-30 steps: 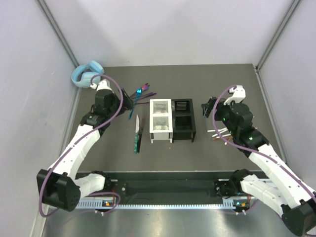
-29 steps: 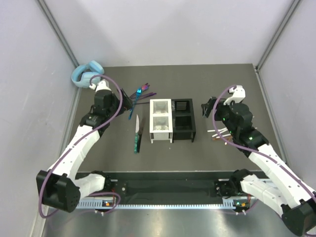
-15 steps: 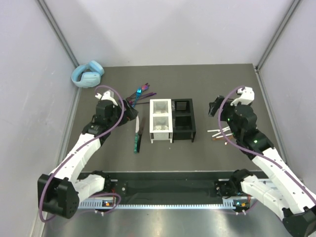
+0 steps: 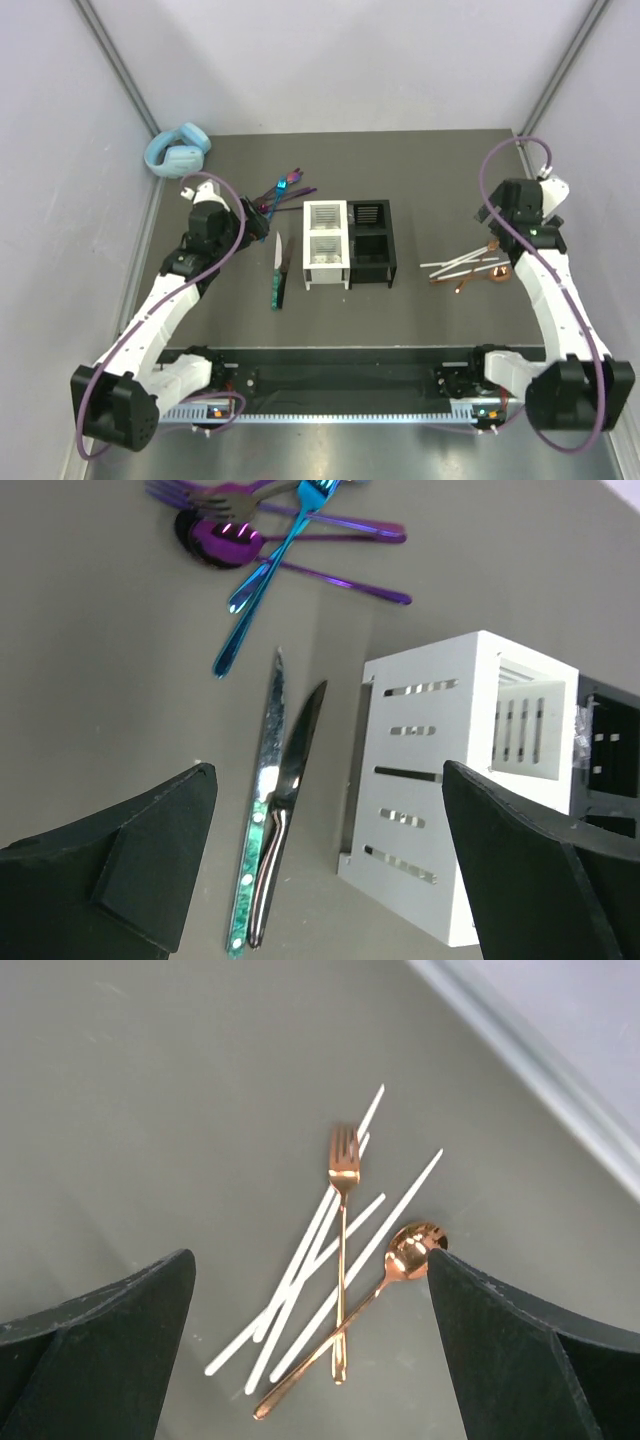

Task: Sort the eating utensils into containers
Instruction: Pick up the fork at the center of the board.

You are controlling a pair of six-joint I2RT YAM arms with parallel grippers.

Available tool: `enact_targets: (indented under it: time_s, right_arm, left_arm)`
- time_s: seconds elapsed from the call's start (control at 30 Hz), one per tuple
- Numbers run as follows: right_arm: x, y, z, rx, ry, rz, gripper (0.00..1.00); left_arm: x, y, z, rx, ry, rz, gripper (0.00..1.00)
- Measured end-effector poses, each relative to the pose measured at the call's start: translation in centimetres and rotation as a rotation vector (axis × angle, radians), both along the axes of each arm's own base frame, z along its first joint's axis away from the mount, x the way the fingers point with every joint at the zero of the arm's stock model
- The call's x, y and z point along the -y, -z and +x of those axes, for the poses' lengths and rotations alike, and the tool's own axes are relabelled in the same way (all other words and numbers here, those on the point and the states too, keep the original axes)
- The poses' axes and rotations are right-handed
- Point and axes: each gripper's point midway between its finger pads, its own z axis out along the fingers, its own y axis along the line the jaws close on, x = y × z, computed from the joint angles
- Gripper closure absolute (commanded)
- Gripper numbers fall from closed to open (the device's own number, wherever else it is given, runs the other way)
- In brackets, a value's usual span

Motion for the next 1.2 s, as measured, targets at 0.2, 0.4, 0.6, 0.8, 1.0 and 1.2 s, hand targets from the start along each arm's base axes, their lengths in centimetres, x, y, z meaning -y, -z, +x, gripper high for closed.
enact_targets:
  time_s: [0.2,0.4,0.6,0.8,1.0,1.2]
  right_arm:
    - [3.3,7.8,0.4,-0.199,0.126,0.205,0.14]
    - [2.5,10.8,-0.9,-0.278,0.125,0.275,0.18]
    - [2.6,11.7,-0.7,-0.313,0.115,0.274,0.41]
    - [2.4,13.8,-1.1,-0.376,0.093,0.28,0.48]
    - [2.1,14.9,-1.5,-0.405,0.054,0.281,0.48]
    - [2.0,16.4,-1.2,-0.445,0.029,0.284,0.49]
  left_arm:
    - [-0.3,1.0,-0.6,-0.046,-0.005,0.015,0.01]
    - [-0.5,0.9,-1.1,-0.032,-0.005,0.019,0.01]
    - [-0.5,1.1,-1.0,-0.023,0.003,0.03,0.01]
    - [-0.3,2.3,-1.1,-0.053,0.019,0.038,0.01]
    - [0.1,3.0,-0.9,-0.065,0.037,0.034,0.01]
    - [0.4,3.3,-0.9,-0.075,0.052,0.028,0.01]
